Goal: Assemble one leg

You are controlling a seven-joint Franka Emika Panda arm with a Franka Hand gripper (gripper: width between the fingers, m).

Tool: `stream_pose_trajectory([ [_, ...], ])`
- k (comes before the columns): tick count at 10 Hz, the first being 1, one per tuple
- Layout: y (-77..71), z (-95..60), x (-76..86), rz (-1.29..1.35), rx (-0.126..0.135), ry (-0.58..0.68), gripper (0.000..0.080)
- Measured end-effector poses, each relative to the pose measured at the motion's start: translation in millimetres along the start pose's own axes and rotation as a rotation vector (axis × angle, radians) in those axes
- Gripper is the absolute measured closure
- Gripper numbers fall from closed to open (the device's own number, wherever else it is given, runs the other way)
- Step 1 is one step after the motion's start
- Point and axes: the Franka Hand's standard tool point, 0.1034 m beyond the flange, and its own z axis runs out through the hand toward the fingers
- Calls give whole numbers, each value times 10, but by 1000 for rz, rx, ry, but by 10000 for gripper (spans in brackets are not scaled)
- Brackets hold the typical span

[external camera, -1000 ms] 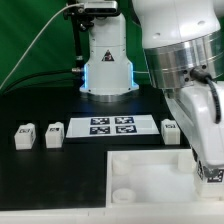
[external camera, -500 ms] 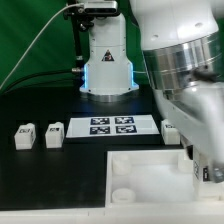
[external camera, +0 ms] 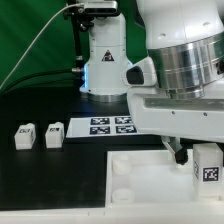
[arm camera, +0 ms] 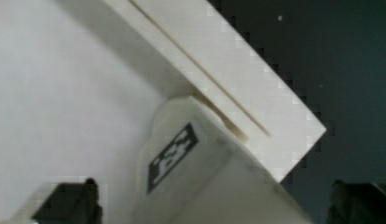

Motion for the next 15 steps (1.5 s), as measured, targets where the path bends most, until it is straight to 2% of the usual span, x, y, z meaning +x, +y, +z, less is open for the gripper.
stream_pose_trajectory([
  [2,-44,-24,-27,-432,-68,5,151],
  [3,-53,-24,-30,-525,-76,6,151],
  [4,-52,-17,-33,-454,-70,5,151],
  [5,-48,-18,-29,-456,-70,5,280],
  [6,-53,-15,-34,-385,-66,6,418],
  [7,-54,-14,-37,-302,-65,8,418],
  [8,-51,-12,-37,-207,-65,10,501],
  [11,-66,-46,-26,316,-79,25,501],
  [12,-69,-42,-26,570,-76,27,501],
  [13,-51,-30,-8,756,-57,17,501],
  [14,-31,-23,10,823,-42,14,501],
  [15,-43,-15,-9,878,-43,12,501],
])
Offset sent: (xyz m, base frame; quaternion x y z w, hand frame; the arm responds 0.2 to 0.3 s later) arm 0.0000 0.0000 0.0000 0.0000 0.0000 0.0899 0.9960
